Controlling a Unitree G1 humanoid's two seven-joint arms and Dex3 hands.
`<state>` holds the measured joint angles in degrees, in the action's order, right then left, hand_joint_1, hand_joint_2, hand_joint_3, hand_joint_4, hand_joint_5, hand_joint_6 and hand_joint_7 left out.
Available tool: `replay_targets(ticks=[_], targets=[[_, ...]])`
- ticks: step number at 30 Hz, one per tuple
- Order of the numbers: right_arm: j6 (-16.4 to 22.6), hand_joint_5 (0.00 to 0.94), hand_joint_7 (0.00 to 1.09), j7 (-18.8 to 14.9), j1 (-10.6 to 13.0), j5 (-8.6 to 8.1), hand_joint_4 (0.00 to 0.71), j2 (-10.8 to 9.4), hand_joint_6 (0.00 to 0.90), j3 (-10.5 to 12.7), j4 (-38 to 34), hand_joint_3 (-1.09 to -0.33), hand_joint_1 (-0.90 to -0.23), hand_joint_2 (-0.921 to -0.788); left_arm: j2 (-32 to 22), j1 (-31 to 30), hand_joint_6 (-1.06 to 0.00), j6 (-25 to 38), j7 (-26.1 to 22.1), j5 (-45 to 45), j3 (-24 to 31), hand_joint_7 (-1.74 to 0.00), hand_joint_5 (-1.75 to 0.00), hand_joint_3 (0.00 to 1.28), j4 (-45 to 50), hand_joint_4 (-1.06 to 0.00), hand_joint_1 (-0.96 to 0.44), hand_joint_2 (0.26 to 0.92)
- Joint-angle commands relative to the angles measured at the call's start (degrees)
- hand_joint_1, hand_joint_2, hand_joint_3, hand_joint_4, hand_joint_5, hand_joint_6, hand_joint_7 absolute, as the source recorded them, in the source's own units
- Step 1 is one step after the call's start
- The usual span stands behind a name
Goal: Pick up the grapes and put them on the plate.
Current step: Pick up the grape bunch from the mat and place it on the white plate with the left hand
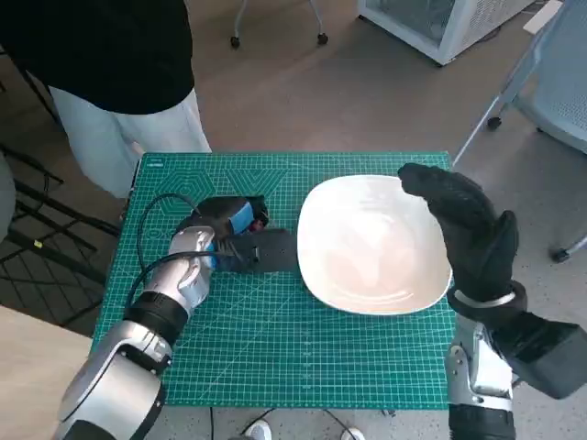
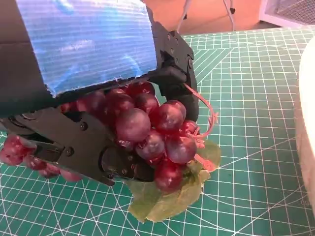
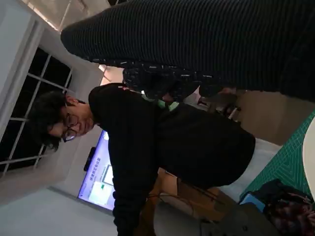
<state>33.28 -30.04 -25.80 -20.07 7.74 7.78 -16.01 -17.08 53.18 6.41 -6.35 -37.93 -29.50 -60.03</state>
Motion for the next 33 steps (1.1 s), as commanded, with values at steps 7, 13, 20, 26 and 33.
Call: replay_targets(ticks=[7, 13, 20, 26, 33], targets=[[-0.4, 0.0, 0.53, 0.4, 0.3, 0.02, 0.281, -0.3, -0.001, 0.1, -1.0, -0.605, -0.499, -0.921, -0.6, -0.9, -0.5, -0.1, -1.4, -0.1, -0.3, -1.33, -1.36, 0.21, -0.6, -0.49, 0.0, 0.921], [-0.4, 0.0, 0.53, 0.5, 0.1, 0.06, 0.281, -0.5, -0.001, 0.1, -1.0, -0.605, -0.499, -0.921, -1.1, -1.0, -0.5, 0.1, -1.9, -0.1, -0.1, -1.33, -1.36, 0.21, 1.3, -0.49, 0.0, 0.921], [-0.3, 0.0, 0.53, 0.5, 0.0, -0.02, 0.281, -0.5, -0.001, 0.1, -1.1, -0.605, -0.501, -0.921, -2.7, -1.7, -0.52, 2.1, -4.3, -0.2, 0.5, -1.18, -1.47, 0.21, 8.7, -0.49, 0.0, 0.921], [-0.2, 0.0, 0.53, 0.3, -0.2, -0.3, 0.28, -0.4, -0.001, 0.3, -1.4, -0.604, -0.503, -0.921, -5.5, -4.6, -0.53, 5.7, -7.5, -0.8, 1.9, -1.11, -1.52, 0.21, 22.2, -0.5, 0.01, 0.921], [-0.1, 0.002, 0.53, -0.1, -0.6, -0.79, 0.284, -0.1, -0.001, 0.8, -1.8, -0.603, -0.502, -0.921, -8.7, -8.6, -0.51, 8.4, -9.7, -1.3, 4.4, -1.29, -1.37, 0.2, 38.1, -0.5, 0.0, 0.921]])
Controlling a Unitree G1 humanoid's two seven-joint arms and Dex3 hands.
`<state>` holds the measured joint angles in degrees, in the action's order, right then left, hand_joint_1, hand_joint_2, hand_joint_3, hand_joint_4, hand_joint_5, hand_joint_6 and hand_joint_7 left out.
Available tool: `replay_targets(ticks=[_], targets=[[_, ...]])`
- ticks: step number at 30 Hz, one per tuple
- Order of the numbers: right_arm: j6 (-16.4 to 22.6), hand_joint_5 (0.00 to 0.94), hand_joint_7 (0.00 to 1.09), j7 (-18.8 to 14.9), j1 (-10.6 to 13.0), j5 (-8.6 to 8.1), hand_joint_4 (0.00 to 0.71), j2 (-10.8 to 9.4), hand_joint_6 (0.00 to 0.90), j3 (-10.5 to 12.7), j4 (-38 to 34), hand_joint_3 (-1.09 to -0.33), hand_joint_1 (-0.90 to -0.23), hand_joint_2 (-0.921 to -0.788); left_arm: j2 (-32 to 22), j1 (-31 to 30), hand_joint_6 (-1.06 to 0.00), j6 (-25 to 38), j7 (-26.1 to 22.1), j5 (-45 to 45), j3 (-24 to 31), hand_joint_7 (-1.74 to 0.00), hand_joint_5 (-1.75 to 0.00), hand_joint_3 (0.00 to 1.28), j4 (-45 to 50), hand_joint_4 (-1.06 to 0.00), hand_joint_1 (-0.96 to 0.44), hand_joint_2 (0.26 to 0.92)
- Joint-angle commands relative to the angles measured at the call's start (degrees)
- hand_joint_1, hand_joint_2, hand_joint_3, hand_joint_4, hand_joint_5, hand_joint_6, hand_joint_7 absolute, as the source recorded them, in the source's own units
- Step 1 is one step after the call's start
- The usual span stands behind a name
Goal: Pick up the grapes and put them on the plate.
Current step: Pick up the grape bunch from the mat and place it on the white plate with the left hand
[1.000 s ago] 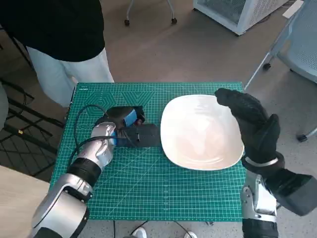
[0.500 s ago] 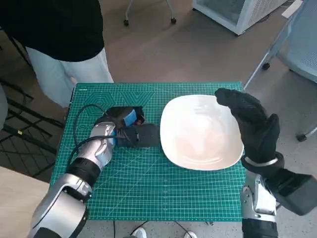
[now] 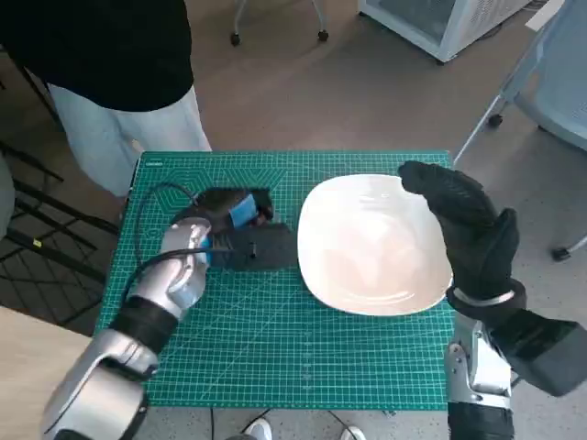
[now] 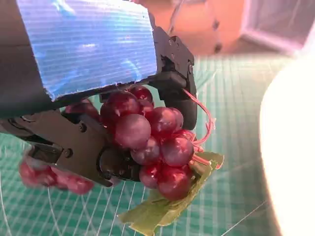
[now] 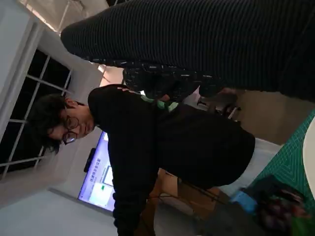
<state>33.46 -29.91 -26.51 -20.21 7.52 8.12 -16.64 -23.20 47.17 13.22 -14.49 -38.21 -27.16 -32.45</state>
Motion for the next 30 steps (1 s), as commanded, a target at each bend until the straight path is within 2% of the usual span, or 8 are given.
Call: replay_targets(ticks=[1, 5, 11, 24, 30], targets=[[-0.3, 0.002, 0.53, -0.2, 0.1, -0.67, 0.285, 0.1, -0.001, 0.5, -1.2, -0.603, -0.501, -0.921, -3.0, -3.2, -0.51, 1.8, -1.7, -1.2, 2.4, -1.29, -1.36, 0.2, 12.7, -0.51, 0.0, 0.921], [-0.1, 0.005, 0.53, -0.1, -0.1, -0.6, 0.29, -0.1, -0.001, 0.6, -1.3, -0.602, -0.499, -0.921, -4.8, -5.6, -0.51, 2.0, -2.0, -1.8, 4.2, -1.21, -1.36, 0.18, 21.3, -0.57, 0.0, 0.921], [0.2, 0.007, 0.53, 0.1, -0.3, -0.43, 0.295, -0.5, -0.001, 0.5, -1.6, -0.602, -0.492, -0.921, -6.4, -7.9, -0.5, 1.0, -1.2, -2.5, 6.3, -1.22, -1.31, 0.17, 28.8, -0.61, 0.0, 0.921], [1.7, 0.008, 0.53, -0.1, -0.7, -0.18, 0.3, -0.8, -0.001, 0.6, -2.9, -0.604, -0.491, -0.921, -6.1, -8.1, -0.49, 1.0, -1.8, -5.5, 7.7, -1.3, -1.2, 0.15, 33.2, -0.64, 0.0, 0.921], [1.7, 0.008, 0.53, -0.2, -0.8, -0.4, 0.301, -0.7, -0.001, 0.7, -2.9, -0.603, -0.493, -0.921, -4.6, -6.5, -0.51, 0.4, -3.5, -4.8, 6.8, -1.21, -1.27, 0.15, 31.8, -0.64, 0.0, 0.921]])
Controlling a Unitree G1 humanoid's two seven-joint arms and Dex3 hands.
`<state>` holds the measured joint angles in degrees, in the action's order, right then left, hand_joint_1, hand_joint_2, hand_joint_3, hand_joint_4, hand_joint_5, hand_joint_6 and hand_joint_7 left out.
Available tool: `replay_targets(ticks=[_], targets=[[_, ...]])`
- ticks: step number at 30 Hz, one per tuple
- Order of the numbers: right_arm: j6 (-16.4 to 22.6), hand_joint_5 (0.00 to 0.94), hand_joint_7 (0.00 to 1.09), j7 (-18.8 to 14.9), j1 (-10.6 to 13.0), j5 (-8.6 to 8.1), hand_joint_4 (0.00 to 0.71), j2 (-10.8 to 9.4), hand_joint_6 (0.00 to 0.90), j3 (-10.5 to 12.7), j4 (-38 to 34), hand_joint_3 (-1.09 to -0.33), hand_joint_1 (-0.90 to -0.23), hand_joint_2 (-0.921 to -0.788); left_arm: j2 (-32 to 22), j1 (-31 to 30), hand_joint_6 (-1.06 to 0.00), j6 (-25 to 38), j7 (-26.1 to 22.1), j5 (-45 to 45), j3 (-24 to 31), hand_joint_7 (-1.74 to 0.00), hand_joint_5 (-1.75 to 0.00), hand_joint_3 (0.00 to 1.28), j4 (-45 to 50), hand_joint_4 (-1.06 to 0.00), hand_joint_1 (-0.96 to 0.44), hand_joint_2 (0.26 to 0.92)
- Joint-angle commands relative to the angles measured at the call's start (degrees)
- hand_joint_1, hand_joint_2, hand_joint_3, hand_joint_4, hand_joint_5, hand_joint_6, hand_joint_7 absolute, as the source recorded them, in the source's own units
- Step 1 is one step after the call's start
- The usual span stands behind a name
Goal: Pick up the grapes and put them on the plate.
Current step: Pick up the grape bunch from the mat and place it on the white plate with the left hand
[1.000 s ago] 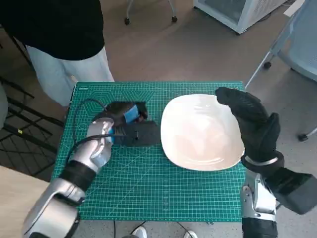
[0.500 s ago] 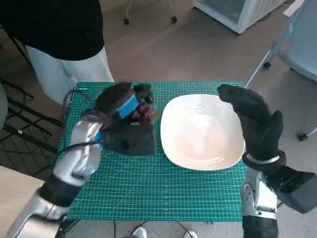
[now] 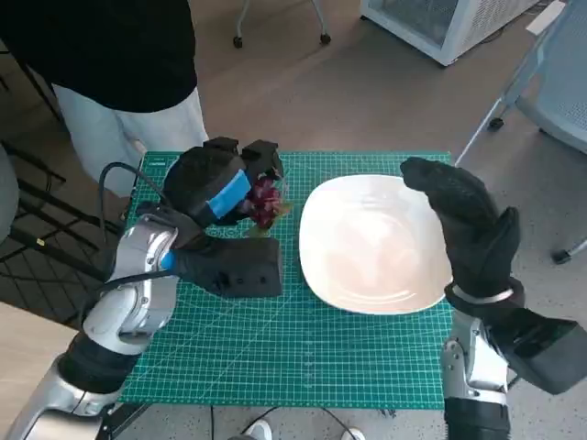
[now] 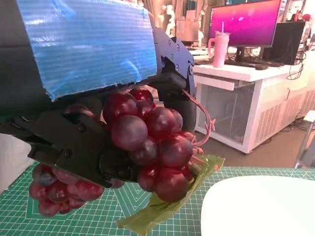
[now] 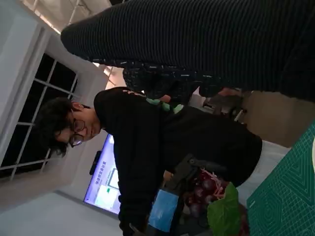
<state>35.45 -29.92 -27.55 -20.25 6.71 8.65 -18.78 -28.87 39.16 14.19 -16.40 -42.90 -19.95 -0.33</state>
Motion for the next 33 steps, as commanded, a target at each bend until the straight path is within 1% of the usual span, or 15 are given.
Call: replay_targets(ticks=[1, 6, 13, 18, 23, 27, 30, 33], targets=[[-0.3, 0.008, 0.53, -0.2, 0.3, -0.42, 0.301, 0.2, -0.001, 0.2, -0.8, -0.603, -0.493, -0.921, 1.5, 2.0, -0.52, -0.6, -2.2, 0.2, -0.6, -1.18, -1.3, 0.15, -0.5, -0.64, 0.0, 0.921], [-0.3, 0.008, 0.53, -0.2, 0.3, -0.6, 0.302, 0.4, -0.001, 0.5, -0.5, -0.602, -0.494, -0.921, 4.1, 5.1, -0.57, -1.1, -5.2, 0.5, -2.5, -1.07, -1.41, 0.15, -2.3, -0.6, 0.0, 0.921], [-0.2, 0.008, 0.53, 0.0, 0.7, -0.7, 0.304, 0.5, 0.001, 0.8, 0.5, -0.598, -0.494, -0.921, 9.0, 11.2, -0.57, -1.1, -7.6, -1.0, -6.4, -1.05, -1.48, 0.18, -8.2, -0.54, 0.0, 0.921], [-0.2, 0.009, 0.53, -0.1, 1.4, -1.24, 0.307, 0.8, 0.003, 1.2, 1.6, -0.595, -0.488, -0.921, 13.2, 16.2, -0.55, -3.3, -6.9, -0.6, -8.9, -1.07, -1.51, 0.19, -16.0, -0.52, 0.01, 0.921], [-0.5, 0.01, 0.53, -0.2, 2.5, -1.98, 0.311, 1.3, 0.009, 1.9, 3.2, -0.588, -0.49, -0.921, 16.9, 20.3, -0.53, -5.5, -6.3, 0.0, -10.3, -1.1, -1.48, 0.19, -22.8, -0.54, 0.01, 0.921], [-0.8, 0.008, 0.5, 0.1, 3.4, -2.48, 0.315, 1.6, 0.031, 2.3, 4.4, -0.578, -0.498, -0.921, 19.6, 22.8, -0.52, -6.9, -6.0, 0.4, -11.1, -1.12, -1.45, 0.19, -27.4, -0.55, 0.0, 0.921], [-0.7, 0.007, 0.48, 0.4, 4.0, -2.54, 0.318, 1.8, 0.049, 2.6, 5.1, -0.571, -0.505, -0.921, 21.2, 24.4, -0.52, -7.9, -5.6, 0.4, -11.7, -1.15, -1.43, 0.19, -30.5, -0.56, 0.0, 0.921], [-0.5, 0.006, 0.45, 0.6, 4.3, -2.4, 0.321, 1.9, 0.067, 3.0, 5.2, -0.566, -0.508, -0.921, 22.8, 26.1, -0.51, -8.5, -5.3, 0.2, -12.2, -1.17, -1.44, 0.19, -33.6, -0.54, 0.0, 0.921]])
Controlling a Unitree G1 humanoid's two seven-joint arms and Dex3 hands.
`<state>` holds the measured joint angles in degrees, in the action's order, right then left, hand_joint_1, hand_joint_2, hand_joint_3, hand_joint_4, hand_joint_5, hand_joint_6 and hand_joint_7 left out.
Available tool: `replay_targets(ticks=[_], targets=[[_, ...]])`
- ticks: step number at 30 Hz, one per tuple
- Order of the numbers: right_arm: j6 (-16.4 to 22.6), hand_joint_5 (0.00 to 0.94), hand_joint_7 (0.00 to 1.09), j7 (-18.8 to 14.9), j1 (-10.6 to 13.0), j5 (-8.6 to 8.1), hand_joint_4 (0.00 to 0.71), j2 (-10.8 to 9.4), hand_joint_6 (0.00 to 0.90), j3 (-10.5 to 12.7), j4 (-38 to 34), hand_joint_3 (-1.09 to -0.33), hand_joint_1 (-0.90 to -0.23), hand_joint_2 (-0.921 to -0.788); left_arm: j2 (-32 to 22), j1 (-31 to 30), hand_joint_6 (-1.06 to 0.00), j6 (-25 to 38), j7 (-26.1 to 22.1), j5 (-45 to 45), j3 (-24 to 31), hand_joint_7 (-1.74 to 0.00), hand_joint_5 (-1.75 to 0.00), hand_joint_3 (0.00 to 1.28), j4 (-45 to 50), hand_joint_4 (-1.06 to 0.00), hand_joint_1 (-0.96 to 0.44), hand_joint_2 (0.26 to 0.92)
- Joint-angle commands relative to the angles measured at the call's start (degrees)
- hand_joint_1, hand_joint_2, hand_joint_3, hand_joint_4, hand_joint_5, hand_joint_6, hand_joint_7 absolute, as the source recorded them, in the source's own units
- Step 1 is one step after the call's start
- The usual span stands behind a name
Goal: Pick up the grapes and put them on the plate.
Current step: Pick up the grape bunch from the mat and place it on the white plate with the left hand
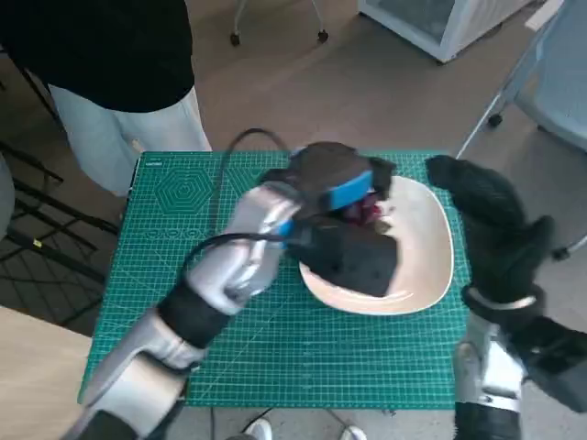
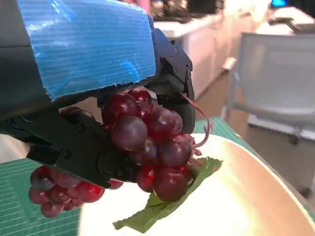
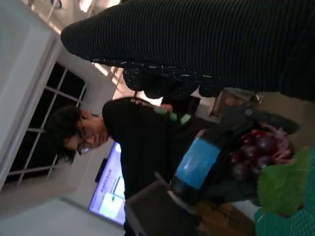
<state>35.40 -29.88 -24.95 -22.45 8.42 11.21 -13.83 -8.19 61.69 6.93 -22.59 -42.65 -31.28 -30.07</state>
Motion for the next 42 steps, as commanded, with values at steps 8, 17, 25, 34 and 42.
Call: replay_targets(ticks=[8, 17, 25, 34, 42], targets=[[0.5, 0.005, 0.42, 1.3, 2.3, 0.34, 0.325, 0.3, 0.083, 0.8, 0.3, -0.56, -0.508, -0.921, 5.1, 6.6, -0.47, -2.5, 1.3, 0.2, -1.7, -1.29, -1.43, 0.23, -10.0, -0.48, 0.0, 0.921], [0.8, 0.005, 0.4, 1.8, 2.4, 0.34, 0.326, 0.0, 0.096, 0.9, 0.0, -0.555, -0.511, -0.921, 7.4, 7.9, -0.4, -2.9, 1.7, 1.4, -1.3, -1.26, -1.46, 0.29, -14.3, -0.41, 0.06, 0.919], [1.1, 0.004, 0.39, 1.9, 2.5, 0.44, 0.326, -0.1, 0.103, 0.8, -0.4, -0.554, -0.512, -0.921, 8.7, 8.3, -0.44, -3.0, 2.3, 2.2, -1.3, -0.13, -1.65, 0.5, -17.2, -0.33, 0.33, 0.862], [1.3, 0.003, 0.38, 2.3, 2.3, 0.58, 0.327, -0.3, 0.109, 0.8, -1.0, -0.553, -0.512, -0.921, 10.1, 9.2, -0.54, -3.9, 1.5, 4.1, -0.8, -0.06, -1.64, 0.63, -22.4, -0.37, 0.36, 0.772], [1.1, 0.002, 0.37, 2.7, 2.5, 0.78, 0.327, -0.3, 0.115, 0.5, -0.4, -0.556, -0.507, -0.921, 11.6, 9.8, -0.33, -5.0, 0.4, 7.5, 0.7, -0.01, -1.49, 0.65, -27.5, -0.54, 0.38, 0.674]])
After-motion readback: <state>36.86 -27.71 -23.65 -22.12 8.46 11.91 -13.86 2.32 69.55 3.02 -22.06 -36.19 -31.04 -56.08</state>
